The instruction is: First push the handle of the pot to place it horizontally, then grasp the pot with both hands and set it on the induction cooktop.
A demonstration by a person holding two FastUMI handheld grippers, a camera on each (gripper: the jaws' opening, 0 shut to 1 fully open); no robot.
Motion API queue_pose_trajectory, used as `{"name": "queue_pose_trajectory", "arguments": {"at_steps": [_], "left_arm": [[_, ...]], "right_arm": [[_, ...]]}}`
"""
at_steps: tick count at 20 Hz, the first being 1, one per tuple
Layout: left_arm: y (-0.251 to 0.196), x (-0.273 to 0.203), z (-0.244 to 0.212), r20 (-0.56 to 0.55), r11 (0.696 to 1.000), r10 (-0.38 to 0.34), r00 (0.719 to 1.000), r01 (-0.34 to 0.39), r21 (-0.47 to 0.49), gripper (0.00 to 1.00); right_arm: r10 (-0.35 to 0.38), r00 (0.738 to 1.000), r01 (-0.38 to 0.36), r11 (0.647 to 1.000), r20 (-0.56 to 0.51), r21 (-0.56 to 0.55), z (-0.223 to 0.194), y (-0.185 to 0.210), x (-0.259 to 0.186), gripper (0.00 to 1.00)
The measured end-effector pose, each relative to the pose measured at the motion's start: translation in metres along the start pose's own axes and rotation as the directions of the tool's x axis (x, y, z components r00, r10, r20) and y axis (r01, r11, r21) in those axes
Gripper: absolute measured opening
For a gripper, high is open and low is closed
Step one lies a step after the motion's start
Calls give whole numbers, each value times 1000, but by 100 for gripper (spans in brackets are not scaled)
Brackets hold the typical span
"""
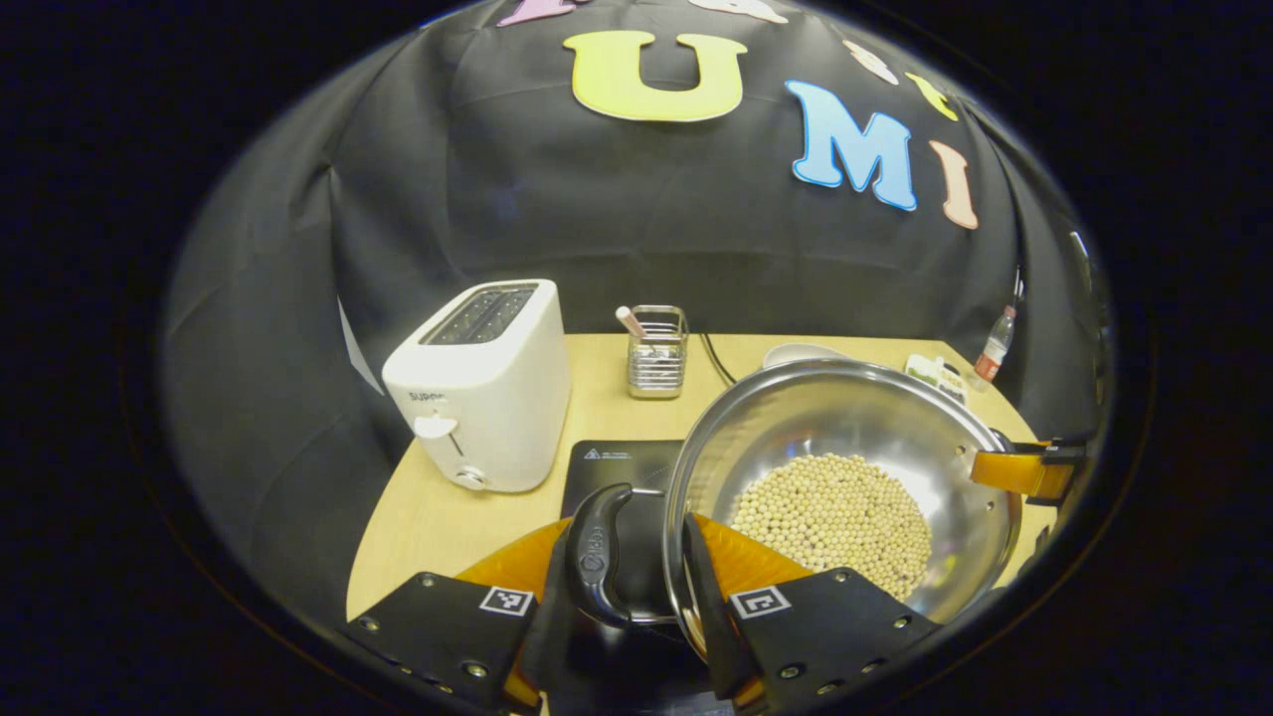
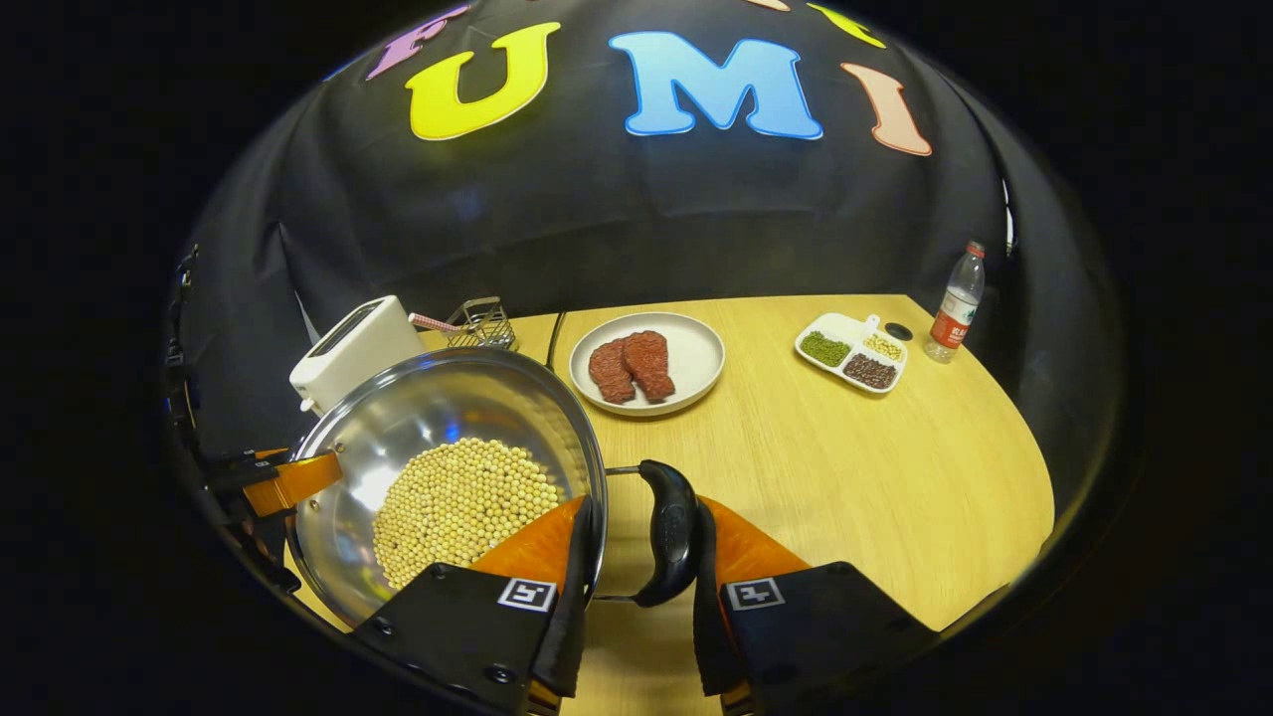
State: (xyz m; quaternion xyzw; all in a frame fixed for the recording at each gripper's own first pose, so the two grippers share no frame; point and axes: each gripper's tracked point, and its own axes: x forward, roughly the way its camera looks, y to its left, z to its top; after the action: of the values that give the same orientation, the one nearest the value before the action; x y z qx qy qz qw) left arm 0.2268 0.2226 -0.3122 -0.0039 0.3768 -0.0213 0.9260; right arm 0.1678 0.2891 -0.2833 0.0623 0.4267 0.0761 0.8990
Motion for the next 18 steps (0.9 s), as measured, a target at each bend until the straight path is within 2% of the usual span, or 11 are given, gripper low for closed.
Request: {"name": "queue_pose_trajectory", "arguments": {"at_steps": [2, 3, 4, 6, 10, 11, 13, 14, 15, 16, 18], "left_arm": [[11, 3, 1, -9, 1000, 4, 1000, -4, 11, 57], [17, 5, 2, -9, 1000, 6, 1000, -6, 16, 57], [22, 7, 4, -11, 1000, 8, 1000, -7, 20, 57], [28, 14, 2, -19, 1000, 8, 1000, -7, 23, 57], [33, 17, -5, -43, 1000, 12, 999, -12, 1, 57], [34, 17, -6, -45, 1000, 15, 999, -16, -9, 57], [34, 19, -5, -48, 999, 19, 999, -21, -27, 54], [34, 20, -5, -43, 999, 19, 999, -21, -33, 57], [35, 20, -6, -46, 999, 19, 999, -20, -31, 57], [35, 20, -6, -47, 999, 17, 999, -19, -27, 57], [36, 19, -7, -48, 1000, 19, 999, -20, -22, 57]], "right_arm": [[8, 1000, -7, 1000, -8, 10, -3, 10, 5, 48], [10, 1000, -10, 1000, -13, 14, -4, 14, 8, 45], [12, 1000, -12, 1000, -16, 18, -6, 18, 10, 48], [16, 999, -15, 1000, -28, 23, -8, 24, 16, 48], [15, 999, -15, 1000, -43, 13, -12, 34, 24, 44], [17, 999, -16, 1000, -45, 7, -15, 37, 25, 48], [22, 999, -22, 1000, -39, 7, -13, 43, 27, 48], [24, 999, -24, 1000, -39, 1, -13, 45, 28, 45], [26, 999, -26, 1000, -46, 2, -14, 46, 29, 47], [27, 999, -27, 1000, -46, 2, -12, 47, 28, 44], [28, 999, -28, 1000, -42, 2, -11, 48, 31, 49]]}}
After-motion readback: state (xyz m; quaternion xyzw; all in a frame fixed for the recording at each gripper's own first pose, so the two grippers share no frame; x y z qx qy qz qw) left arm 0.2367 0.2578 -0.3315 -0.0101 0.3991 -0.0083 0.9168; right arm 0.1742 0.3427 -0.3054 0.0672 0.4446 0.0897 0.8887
